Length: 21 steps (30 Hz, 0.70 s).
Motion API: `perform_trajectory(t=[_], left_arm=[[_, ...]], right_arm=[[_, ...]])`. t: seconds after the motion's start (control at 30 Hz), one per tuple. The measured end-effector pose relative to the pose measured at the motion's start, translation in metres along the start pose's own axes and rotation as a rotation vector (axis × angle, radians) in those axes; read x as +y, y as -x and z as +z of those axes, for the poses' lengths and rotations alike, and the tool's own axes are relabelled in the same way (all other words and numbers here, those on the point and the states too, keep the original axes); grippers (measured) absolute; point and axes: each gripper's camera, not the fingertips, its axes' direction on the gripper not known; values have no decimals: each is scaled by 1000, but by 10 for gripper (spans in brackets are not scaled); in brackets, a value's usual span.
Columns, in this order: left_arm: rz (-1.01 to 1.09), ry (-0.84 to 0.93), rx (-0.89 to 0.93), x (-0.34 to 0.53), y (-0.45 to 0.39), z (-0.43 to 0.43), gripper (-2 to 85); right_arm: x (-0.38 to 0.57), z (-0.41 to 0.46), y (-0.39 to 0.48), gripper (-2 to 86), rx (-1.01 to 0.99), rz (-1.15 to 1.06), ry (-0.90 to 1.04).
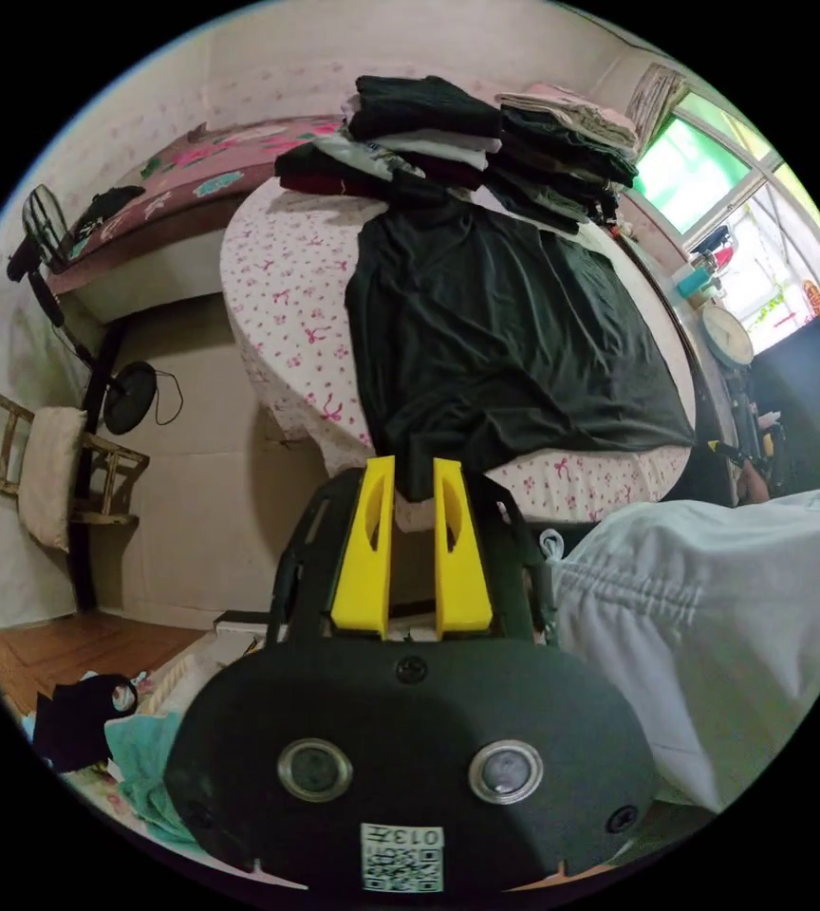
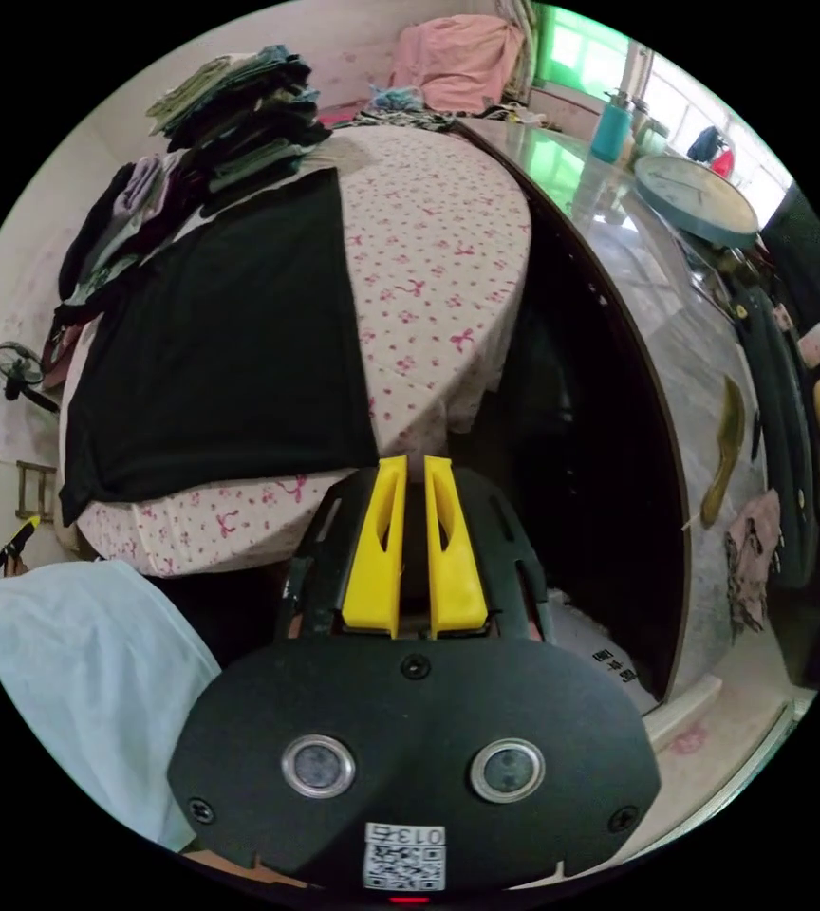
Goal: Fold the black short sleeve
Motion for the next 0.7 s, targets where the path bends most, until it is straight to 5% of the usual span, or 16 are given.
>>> perform_trajectory(t=[0.3, 0.7], left_arm=[[103, 152, -13, -34, -61, 99, 79], [155, 168, 45, 12, -55, 80, 12]], right_arm=[[-28, 53, 72, 30, 2, -82, 41], [-19, 62, 74, 7, 17, -98, 84]])
